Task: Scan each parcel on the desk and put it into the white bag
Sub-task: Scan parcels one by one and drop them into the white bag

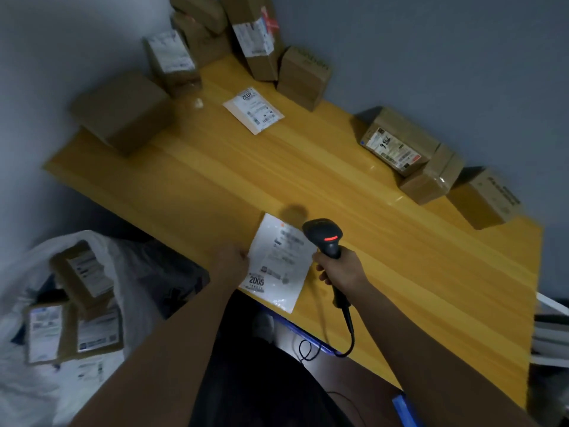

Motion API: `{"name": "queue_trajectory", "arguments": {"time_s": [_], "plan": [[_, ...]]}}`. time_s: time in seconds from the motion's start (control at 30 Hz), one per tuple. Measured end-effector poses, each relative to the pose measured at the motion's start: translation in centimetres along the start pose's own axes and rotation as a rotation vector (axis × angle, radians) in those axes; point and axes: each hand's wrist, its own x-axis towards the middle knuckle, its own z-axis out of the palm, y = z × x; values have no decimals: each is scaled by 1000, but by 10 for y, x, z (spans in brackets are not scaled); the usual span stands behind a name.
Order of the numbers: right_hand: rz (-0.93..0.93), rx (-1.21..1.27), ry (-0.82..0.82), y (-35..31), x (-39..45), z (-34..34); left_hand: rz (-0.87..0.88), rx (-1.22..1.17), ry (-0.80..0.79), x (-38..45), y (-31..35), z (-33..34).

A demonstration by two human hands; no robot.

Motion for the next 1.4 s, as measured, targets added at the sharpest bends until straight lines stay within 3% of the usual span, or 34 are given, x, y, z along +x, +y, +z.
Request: {"name": "queue_trajectory", "arguments": {"time_s": [0.27,0.47,0.67,0.8,0.97,1.1,1.4], "plan": [[-87,-135,-85,-30,-30,61,7,-331,206,-53,-73,-68],[-157,-314,-190,-50,-69,141,-27,-386,554,-112,-179,-144],[-207,-287,-207,-68,-105,210,-24,-312,795,-160,-272,-194],[-217,-262,-192,-69,-118,246,70,-217,745,-177,-314,-193],[-205,-281,-199,-60,-128,264,32,-215,556,-181,-343,-162],[-161,-245,-166,-50,-131,256,-71,-225,363,-167,-340,-140],[-69,-125,-131,-16,-127,220,-159,-303,124,-119,-311,-106]]}}
